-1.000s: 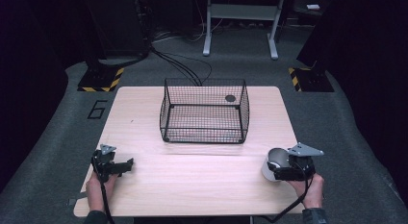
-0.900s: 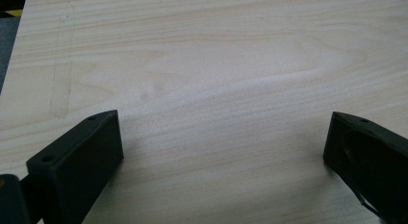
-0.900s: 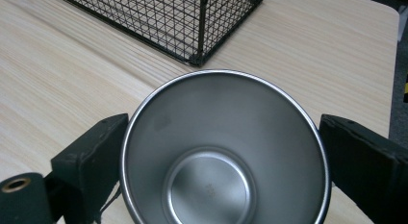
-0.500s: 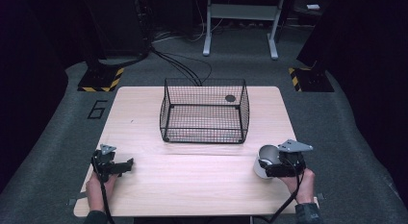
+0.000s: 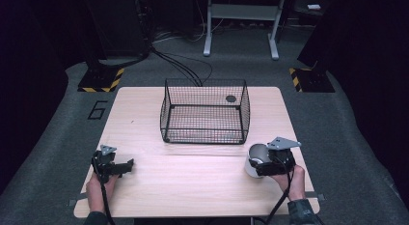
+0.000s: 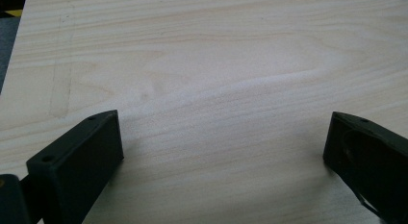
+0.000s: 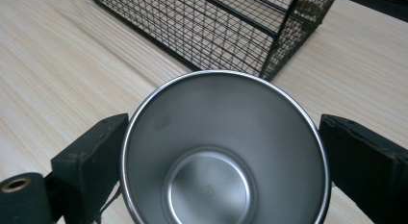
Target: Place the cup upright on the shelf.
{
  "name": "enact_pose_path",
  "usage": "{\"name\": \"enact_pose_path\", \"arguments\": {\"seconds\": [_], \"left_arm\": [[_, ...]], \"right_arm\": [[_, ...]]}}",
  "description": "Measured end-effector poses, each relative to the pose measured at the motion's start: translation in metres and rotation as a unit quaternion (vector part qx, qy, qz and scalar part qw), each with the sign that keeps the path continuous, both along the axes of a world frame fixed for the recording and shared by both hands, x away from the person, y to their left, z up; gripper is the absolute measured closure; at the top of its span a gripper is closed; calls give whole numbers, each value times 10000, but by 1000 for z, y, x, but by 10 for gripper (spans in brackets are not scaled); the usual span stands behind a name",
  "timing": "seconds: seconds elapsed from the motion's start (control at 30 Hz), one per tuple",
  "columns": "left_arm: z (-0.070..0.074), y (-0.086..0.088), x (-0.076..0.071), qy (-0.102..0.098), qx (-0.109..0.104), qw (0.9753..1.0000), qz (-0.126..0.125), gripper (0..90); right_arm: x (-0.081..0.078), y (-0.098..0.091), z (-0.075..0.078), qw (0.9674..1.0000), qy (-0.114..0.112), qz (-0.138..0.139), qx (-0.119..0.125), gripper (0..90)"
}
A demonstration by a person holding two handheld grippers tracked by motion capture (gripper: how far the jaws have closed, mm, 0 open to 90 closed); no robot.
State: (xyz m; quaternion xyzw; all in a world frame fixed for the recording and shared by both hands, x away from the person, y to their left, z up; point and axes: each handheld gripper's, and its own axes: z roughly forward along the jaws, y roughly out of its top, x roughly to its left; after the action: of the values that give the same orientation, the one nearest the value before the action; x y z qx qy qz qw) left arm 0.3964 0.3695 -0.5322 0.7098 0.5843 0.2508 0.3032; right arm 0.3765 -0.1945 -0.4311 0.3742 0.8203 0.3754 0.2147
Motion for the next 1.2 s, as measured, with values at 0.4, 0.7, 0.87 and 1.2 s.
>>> {"name": "enact_pose_path", "arguments": {"seconds": [0.4, 0.7, 0.87, 1.2], "left_arm": [[0, 0, 0, 1, 0, 10000, 0, 2], [0, 0, 0, 3, -2, 10000, 1, 2], [0, 0, 0, 4, -3, 10000, 2, 2], [0, 0, 0, 1, 0, 10000, 0, 2]], "right_arm": [[6, 22, 1, 9997, 66, 235, 6, 61], [12, 42, 2, 9989, 103, 453, -8, 61], [14, 50, 2, 9984, 77, 562, -43, 61], [21, 68, 9, 9966, 73, 824, 31, 61]]}}
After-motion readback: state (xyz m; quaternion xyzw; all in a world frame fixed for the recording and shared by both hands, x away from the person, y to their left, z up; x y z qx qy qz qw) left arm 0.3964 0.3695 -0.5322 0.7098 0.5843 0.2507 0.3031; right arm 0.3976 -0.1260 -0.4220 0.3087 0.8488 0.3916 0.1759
